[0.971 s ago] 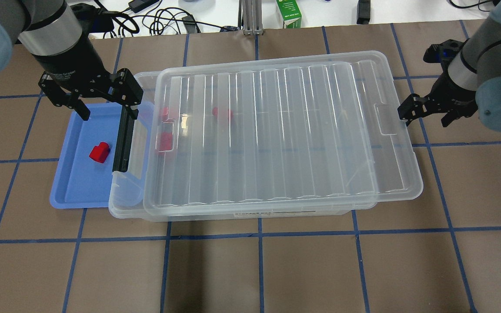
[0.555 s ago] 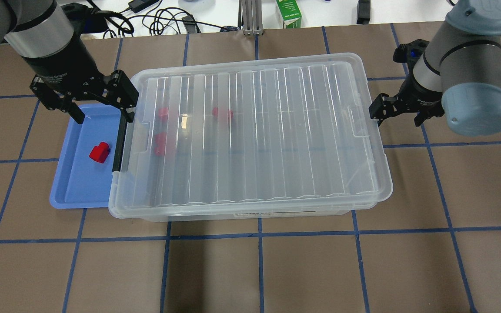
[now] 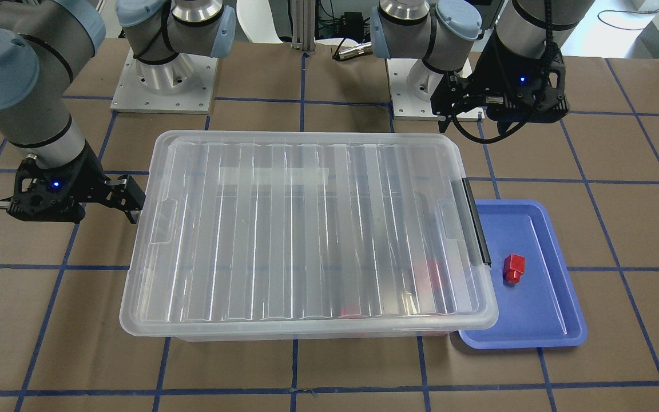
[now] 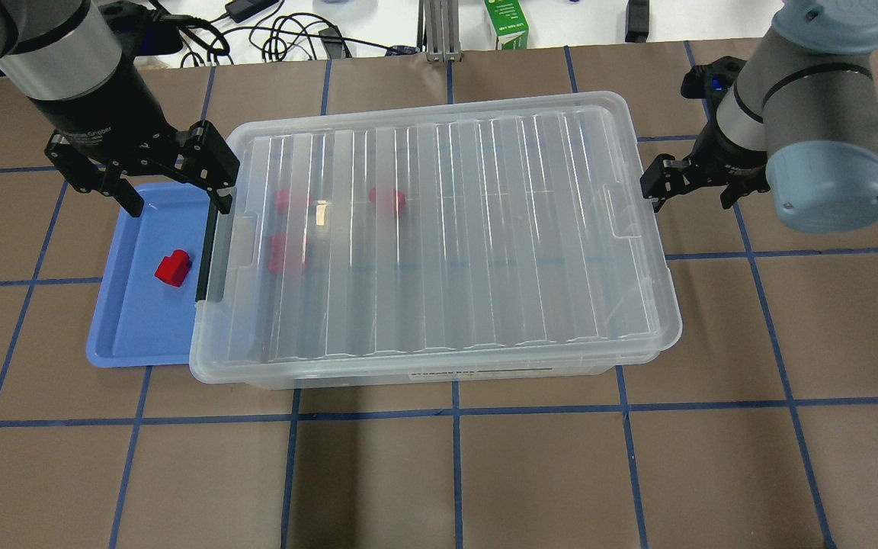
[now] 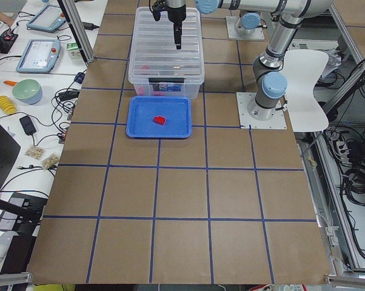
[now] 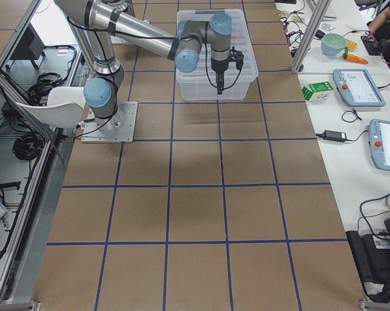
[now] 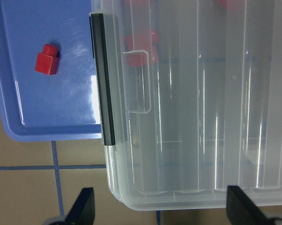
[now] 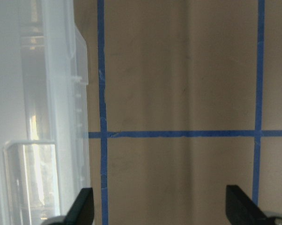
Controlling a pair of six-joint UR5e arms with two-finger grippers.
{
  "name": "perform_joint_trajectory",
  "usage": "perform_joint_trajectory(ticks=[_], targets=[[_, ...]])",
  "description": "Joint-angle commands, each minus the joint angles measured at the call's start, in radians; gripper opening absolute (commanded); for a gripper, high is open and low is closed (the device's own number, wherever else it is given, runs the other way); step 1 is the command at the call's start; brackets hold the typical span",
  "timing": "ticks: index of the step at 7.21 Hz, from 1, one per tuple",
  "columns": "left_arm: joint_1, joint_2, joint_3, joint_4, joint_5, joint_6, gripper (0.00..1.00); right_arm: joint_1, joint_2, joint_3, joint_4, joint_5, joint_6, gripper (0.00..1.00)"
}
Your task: Place red block in blue tray from box
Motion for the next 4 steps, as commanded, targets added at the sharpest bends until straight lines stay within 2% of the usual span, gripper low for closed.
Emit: perform_joint_trajectory(ticks=[1, 4], targets=[[0.0, 0.007, -0.02, 0.014, 0.002, 0.012, 1.0, -0.001, -0.053, -0.093, 0.121, -0.009, 0.007, 1.0], [0.003, 0.01, -0.069, 0.074, 0.005, 0.014, 1.0, 0.003, -0.217, -0.146, 0.335, 0.002, 0.01, 1.0]])
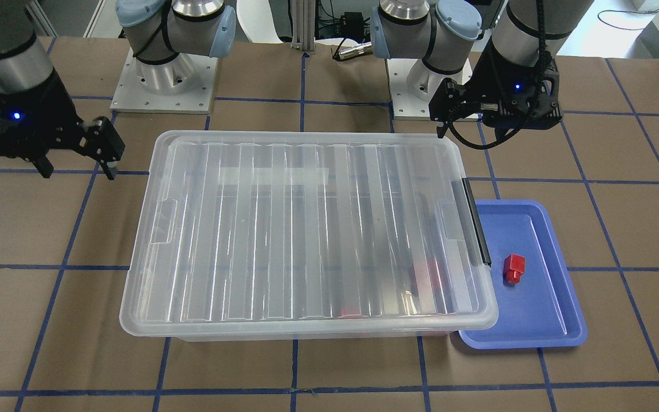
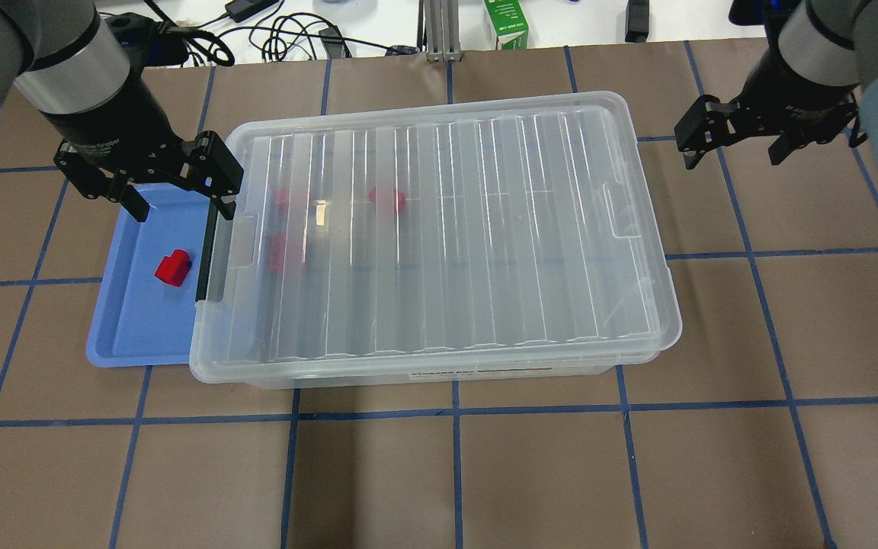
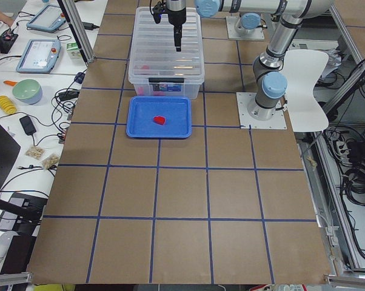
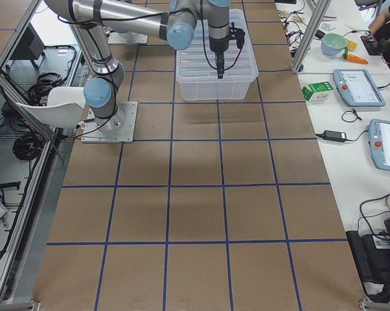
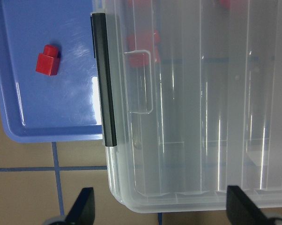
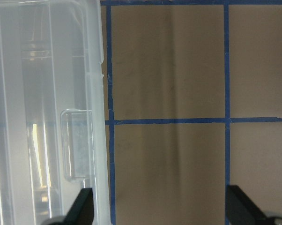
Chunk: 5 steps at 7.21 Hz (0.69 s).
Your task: Place red block in blue tray from box
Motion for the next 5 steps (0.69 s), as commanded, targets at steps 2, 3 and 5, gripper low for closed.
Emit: perform_joint_trajectory(ticks=[2, 3, 5], targets=[[0.001, 0.008, -0.026, 0.031, 0.0, 0.0, 1.0, 0.031, -0.072, -0.033, 0.129, 0.011, 0.004, 1.0], [0.002, 0.009, -0.026, 0.032, -0.001, 0.0, 1.0, 0.08, -0.058, -0.065, 0.13, 0.01, 0.054, 1.0], [-0.002, 0.009, -0.029, 0.038, -0.014, 0.002, 1.0, 0.174, -0.012, -0.106, 0.127, 0.013, 0.168, 1.0]])
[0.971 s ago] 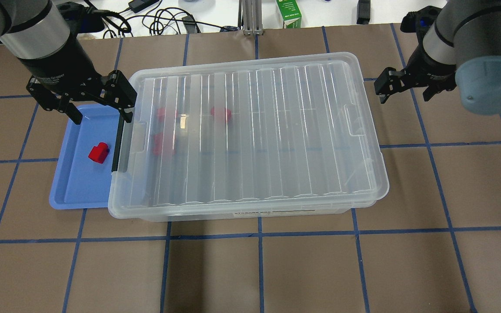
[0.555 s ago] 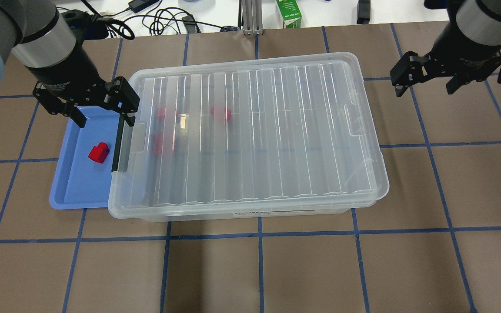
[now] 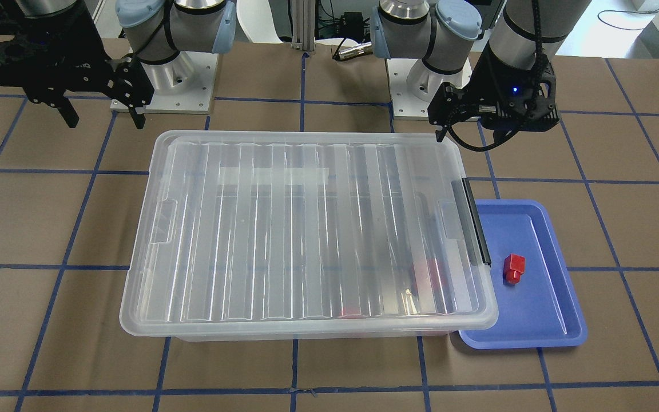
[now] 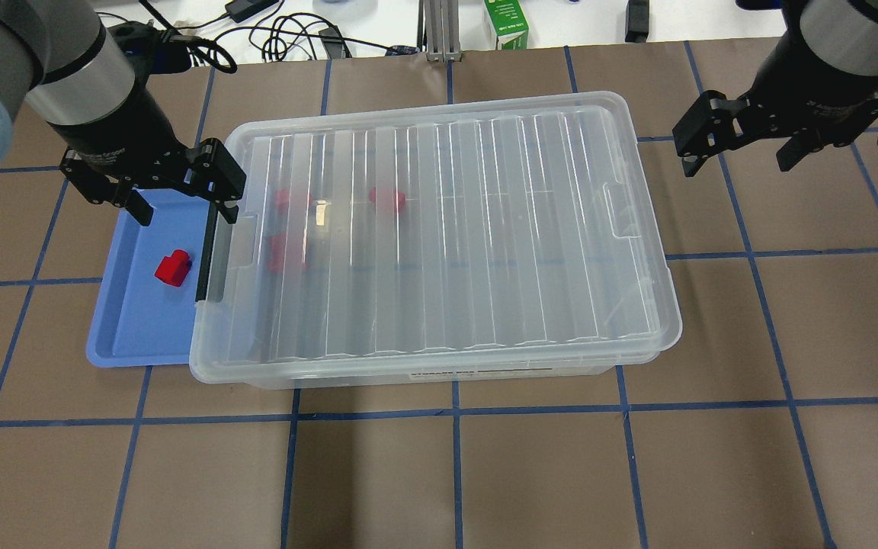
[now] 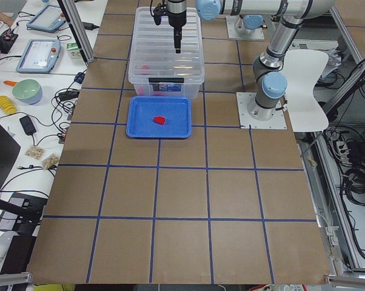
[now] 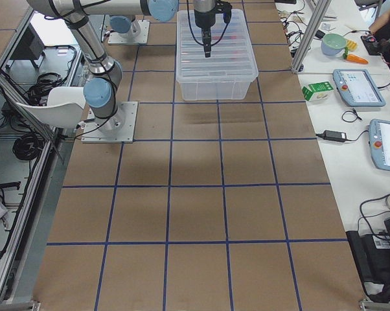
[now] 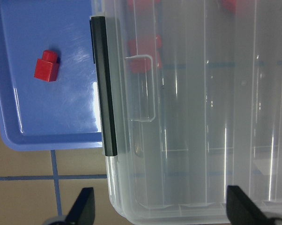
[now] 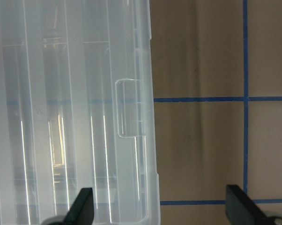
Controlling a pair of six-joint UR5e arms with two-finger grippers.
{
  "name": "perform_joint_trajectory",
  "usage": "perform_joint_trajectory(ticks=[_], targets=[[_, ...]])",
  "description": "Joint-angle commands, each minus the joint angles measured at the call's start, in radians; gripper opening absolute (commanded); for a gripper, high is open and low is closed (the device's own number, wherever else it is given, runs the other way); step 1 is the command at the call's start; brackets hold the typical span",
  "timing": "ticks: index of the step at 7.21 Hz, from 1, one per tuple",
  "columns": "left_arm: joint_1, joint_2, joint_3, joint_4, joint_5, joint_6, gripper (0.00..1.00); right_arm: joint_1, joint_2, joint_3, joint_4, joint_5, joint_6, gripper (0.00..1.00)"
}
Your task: Place red block in blue tray from box
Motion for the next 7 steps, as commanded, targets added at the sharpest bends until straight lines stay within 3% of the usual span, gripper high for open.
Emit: perform_joint_trajectory(ticks=[1, 7], targets=[[0.004, -0.001, 0.001, 0.005, 0.001, 0.002, 1.0, 0.075, 0.059, -0.071, 0.0, 0.001, 0.052, 1.0], [0.011, 0.001, 0.001, 0.01, 0.009, 0.001, 1.0, 0.075, 0.102, -0.104, 0.003, 0.002, 0.048, 1.0]])
